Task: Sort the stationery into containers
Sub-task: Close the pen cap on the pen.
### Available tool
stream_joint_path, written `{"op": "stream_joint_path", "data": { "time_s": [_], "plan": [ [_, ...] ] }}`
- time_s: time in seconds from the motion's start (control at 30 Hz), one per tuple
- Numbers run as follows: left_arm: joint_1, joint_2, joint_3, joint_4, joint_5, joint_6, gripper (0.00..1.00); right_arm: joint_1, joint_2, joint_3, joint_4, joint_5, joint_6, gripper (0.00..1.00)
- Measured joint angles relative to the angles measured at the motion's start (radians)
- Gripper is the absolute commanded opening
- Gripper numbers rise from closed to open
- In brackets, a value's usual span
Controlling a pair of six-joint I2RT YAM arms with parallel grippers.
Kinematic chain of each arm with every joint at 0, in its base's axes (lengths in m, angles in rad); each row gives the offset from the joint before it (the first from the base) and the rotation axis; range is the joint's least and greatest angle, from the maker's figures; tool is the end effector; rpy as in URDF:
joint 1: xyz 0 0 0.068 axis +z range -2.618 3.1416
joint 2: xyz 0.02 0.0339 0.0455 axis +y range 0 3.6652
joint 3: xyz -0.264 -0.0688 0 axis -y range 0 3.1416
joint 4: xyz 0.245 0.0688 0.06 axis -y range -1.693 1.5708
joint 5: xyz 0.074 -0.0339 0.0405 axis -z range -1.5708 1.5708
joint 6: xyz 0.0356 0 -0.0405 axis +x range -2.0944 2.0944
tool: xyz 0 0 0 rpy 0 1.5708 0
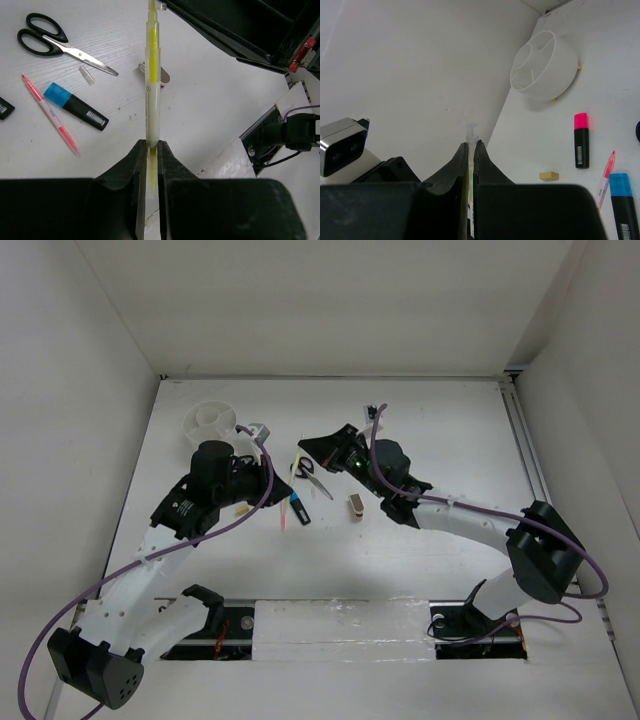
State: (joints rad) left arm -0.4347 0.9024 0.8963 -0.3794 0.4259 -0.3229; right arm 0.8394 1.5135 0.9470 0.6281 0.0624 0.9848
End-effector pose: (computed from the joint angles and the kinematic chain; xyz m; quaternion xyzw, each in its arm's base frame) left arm 0.1755 -0.0977 0.3392 0.1632 0.8029 -0.3648 0.4424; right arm 0.2375 0.2613 0.3029 0.0724 0.6812 0.5628 0.4626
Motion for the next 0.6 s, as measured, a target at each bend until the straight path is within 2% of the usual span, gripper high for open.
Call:
{"op": "stream_joint_path", "data": {
  "time_s": [0.6],
  "plan": [
    [0.000, 0.021, 0.000, -0.032, 0.004, 0.000, 0.00, 0.023, 0.018, 0.000, 0.001, 0.017, -0.069, 0.00]
  ]
}}
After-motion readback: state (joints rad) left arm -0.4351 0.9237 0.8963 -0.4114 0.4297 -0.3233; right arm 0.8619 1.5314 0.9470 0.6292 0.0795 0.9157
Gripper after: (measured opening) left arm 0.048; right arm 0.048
